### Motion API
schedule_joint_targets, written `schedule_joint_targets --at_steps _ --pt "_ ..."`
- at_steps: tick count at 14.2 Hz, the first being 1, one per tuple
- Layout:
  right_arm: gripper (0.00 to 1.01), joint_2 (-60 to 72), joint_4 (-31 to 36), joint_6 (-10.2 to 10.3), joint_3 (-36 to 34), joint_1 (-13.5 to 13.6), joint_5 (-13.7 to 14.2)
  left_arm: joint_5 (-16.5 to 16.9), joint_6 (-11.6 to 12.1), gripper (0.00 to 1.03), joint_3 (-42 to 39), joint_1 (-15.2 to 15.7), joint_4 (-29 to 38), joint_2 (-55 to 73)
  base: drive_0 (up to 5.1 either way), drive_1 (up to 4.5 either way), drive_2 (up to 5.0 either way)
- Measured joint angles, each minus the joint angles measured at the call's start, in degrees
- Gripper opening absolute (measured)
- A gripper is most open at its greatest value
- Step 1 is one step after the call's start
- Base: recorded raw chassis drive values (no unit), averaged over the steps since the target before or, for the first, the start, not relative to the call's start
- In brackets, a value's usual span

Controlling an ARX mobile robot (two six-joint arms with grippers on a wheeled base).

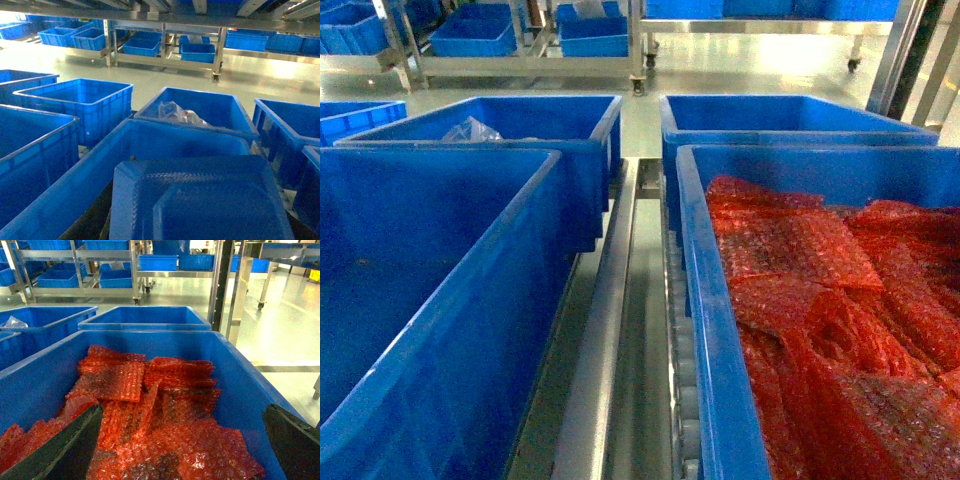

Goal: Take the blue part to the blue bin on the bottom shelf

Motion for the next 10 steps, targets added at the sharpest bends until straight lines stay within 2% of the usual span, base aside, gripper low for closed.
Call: schedule_joint_targets --at_steps 10 --pt "0.98 0.0 0.0 0.0 0.0 0.0 0.0 0.0 0.0 0.44 0.0 0.0 0.0 0.0 0.0 0.0 0.0"
